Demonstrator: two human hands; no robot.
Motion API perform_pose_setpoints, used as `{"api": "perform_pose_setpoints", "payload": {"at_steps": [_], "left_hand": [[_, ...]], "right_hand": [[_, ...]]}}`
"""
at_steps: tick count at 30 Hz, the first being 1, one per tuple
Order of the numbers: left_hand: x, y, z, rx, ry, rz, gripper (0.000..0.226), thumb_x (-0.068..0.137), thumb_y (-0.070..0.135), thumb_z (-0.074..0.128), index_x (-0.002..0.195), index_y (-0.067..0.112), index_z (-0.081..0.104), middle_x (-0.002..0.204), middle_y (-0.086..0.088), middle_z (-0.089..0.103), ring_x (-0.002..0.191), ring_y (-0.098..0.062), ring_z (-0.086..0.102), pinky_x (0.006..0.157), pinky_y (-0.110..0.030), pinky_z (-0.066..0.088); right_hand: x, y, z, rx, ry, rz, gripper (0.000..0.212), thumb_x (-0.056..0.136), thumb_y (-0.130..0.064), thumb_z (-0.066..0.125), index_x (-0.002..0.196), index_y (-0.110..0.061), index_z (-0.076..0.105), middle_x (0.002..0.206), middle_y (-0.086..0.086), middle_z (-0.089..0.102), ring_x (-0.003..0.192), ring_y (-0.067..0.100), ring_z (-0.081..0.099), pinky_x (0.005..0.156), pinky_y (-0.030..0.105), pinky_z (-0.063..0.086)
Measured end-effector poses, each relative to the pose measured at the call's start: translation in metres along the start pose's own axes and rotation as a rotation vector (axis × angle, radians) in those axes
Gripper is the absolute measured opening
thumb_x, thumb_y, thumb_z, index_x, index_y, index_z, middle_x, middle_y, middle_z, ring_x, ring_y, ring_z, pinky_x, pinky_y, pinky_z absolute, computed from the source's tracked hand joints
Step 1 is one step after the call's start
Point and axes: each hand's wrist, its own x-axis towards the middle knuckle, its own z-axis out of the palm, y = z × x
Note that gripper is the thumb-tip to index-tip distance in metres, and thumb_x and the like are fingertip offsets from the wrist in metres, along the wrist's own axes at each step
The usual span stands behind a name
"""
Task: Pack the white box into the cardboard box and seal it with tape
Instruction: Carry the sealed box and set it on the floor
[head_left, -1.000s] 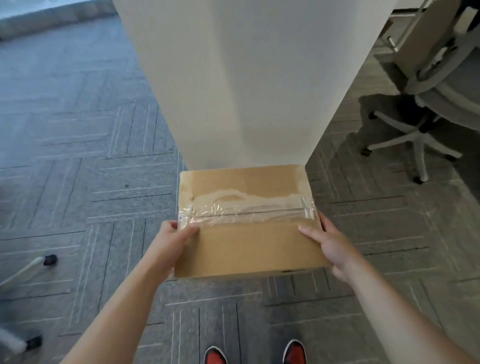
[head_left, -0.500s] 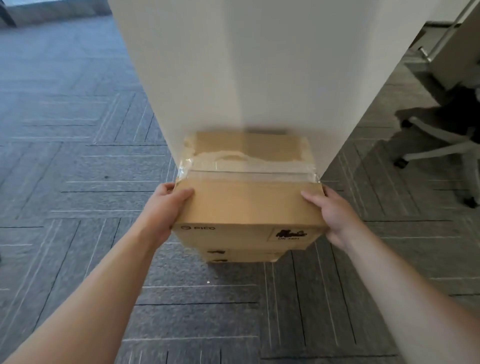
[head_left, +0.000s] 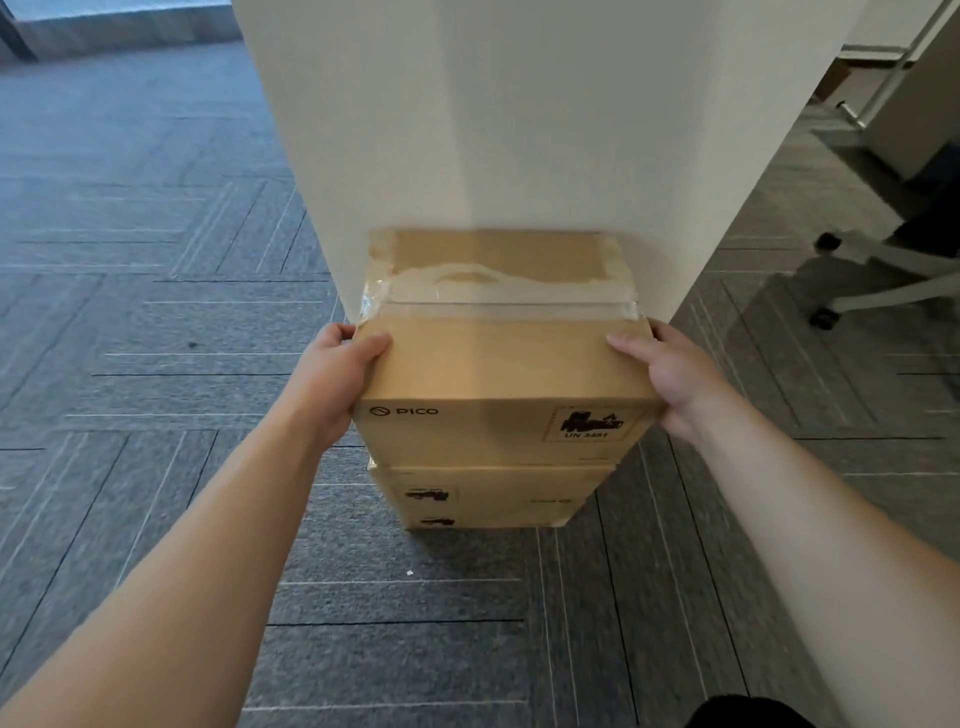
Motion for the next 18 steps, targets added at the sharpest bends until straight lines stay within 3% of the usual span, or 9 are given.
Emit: {"api": "perform_pose_setpoints", "payload": {"at_steps": [5,9,13,15,18], "left_hand": [[-0.002,-0.005,-0.004,0.010,-0.008,0.018,0.031,0.096,0.025,0.059,0.124,0.014,0.053,0.114,-0.007,0.066,0.096,-0.020,0.066,0.072,-0.035,0.053],[-0.007,-0.022,-0.012,-0.107,-0.060,-0.005,0.045,0.100,0.046,0.044,0.131,0.015,0.058,0.118,-0.007,0.070,0.109,-0.023,0.066,0.092,-0.040,0.051],[-0.009,-0.053,-0.018,-0.212,-0.006,-0.105,0.052,0.098,0.056,0.035,0.126,0.022,0.062,0.133,-0.005,0.063,0.131,-0.023,0.051,0.116,-0.049,0.029],[-0.010,-0.068,-0.016,-0.209,-0.020,-0.132,0.050,0.091,0.057,0.040,0.127,0.029,0.062,0.139,0.000,0.058,0.138,-0.023,0.041,0.118,-0.054,0.017],[-0.008,-0.078,-0.010,-0.167,-0.038,-0.087,0.040,0.093,0.043,0.039,0.115,0.026,0.066,0.121,0.001,0.067,0.121,-0.023,0.051,0.114,-0.057,0.021]], "right_hand": [[-0.001,0.005,0.000,0.007,-0.035,0.027,0.035,0.090,-0.033,0.067,0.124,-0.029,0.062,0.117,0.004,0.070,0.106,0.030,0.065,0.092,0.054,0.053],[-0.009,0.007,-0.004,0.182,-0.029,0.035,0.036,0.097,-0.046,0.054,0.119,-0.022,0.069,0.114,0.005,0.072,0.105,0.028,0.067,0.091,0.047,0.052],[-0.008,0.042,-0.011,0.405,0.076,0.100,0.058,0.093,-0.065,0.045,0.125,-0.021,0.066,0.119,0.008,0.071,0.112,0.029,0.066,0.097,0.048,0.050],[-0.003,0.060,-0.011,0.450,0.036,0.160,0.065,0.091,-0.072,0.040,0.133,-0.027,0.061,0.127,0.009,0.067,0.118,0.029,0.062,0.102,0.051,0.046],[-0.001,0.070,-0.004,0.426,-0.099,0.152,0.059,0.094,-0.071,0.036,0.136,-0.036,0.058,0.129,0.008,0.067,0.122,0.031,0.060,0.104,0.057,0.043]]}}
